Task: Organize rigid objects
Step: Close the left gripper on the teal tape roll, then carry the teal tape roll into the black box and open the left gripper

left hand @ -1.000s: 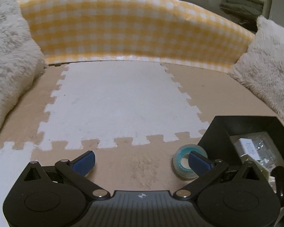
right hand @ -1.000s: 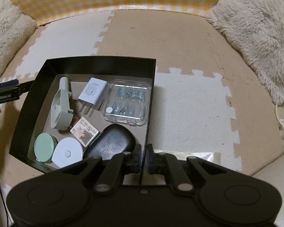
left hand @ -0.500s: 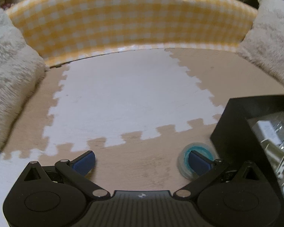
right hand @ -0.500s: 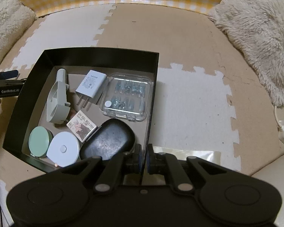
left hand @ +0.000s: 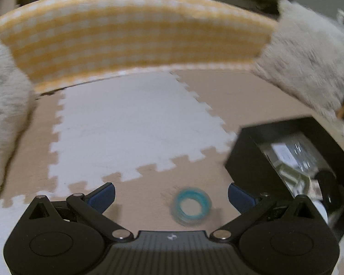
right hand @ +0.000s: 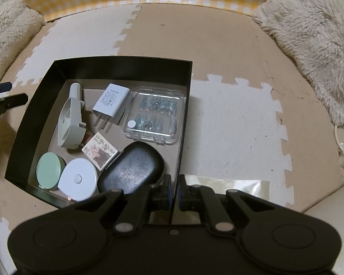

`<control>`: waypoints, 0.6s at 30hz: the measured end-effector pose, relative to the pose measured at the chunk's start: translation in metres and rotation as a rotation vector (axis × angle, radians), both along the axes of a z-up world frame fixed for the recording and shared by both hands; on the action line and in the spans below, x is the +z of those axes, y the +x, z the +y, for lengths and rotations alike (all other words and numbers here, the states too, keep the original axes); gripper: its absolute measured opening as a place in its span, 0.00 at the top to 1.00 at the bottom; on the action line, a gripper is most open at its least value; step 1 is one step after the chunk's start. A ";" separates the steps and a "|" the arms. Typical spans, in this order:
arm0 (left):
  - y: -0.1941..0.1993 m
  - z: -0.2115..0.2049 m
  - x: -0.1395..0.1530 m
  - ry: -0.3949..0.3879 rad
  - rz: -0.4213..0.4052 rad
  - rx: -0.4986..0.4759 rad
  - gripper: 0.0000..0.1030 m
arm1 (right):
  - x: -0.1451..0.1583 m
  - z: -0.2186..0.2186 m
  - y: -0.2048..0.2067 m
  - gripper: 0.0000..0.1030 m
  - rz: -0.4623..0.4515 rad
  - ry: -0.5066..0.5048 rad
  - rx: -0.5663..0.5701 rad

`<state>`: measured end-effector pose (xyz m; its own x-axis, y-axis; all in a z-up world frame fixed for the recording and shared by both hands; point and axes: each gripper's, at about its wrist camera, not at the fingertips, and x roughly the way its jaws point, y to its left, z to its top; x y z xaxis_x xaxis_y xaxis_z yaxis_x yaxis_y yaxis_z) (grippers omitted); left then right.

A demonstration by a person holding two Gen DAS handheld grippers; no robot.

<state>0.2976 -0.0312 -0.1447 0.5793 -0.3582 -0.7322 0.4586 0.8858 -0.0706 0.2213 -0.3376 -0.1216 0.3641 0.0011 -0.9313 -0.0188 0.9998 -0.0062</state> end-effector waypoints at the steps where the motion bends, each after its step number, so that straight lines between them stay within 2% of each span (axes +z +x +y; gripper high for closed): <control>1: -0.001 -0.005 -0.002 0.021 0.005 -0.021 0.04 | 0.000 0.000 0.000 0.95 0.000 -0.001 0.000; 2: -0.002 -0.009 -0.005 0.035 0.010 -0.041 0.10 | 0.000 0.000 0.000 0.95 0.000 0.001 0.000; 6: -0.005 -0.021 -0.015 0.061 0.027 -0.081 0.25 | 0.000 0.000 0.000 0.95 0.000 0.006 -0.005; 8: -0.005 -0.026 -0.018 0.068 0.024 -0.079 0.35 | 0.000 0.000 0.000 0.95 0.001 0.006 -0.005; 12: -0.006 -0.025 -0.023 0.065 0.010 -0.061 0.46 | 0.001 0.000 0.000 0.95 -0.001 0.009 -0.009; 14: -0.006 -0.024 -0.022 0.054 0.009 -0.050 0.57 | 0.002 -0.001 0.001 0.95 -0.008 0.013 -0.021; 18: -0.006 -0.023 -0.018 0.045 0.015 -0.032 0.57 | 0.008 -0.006 0.002 0.96 -0.034 0.037 -0.055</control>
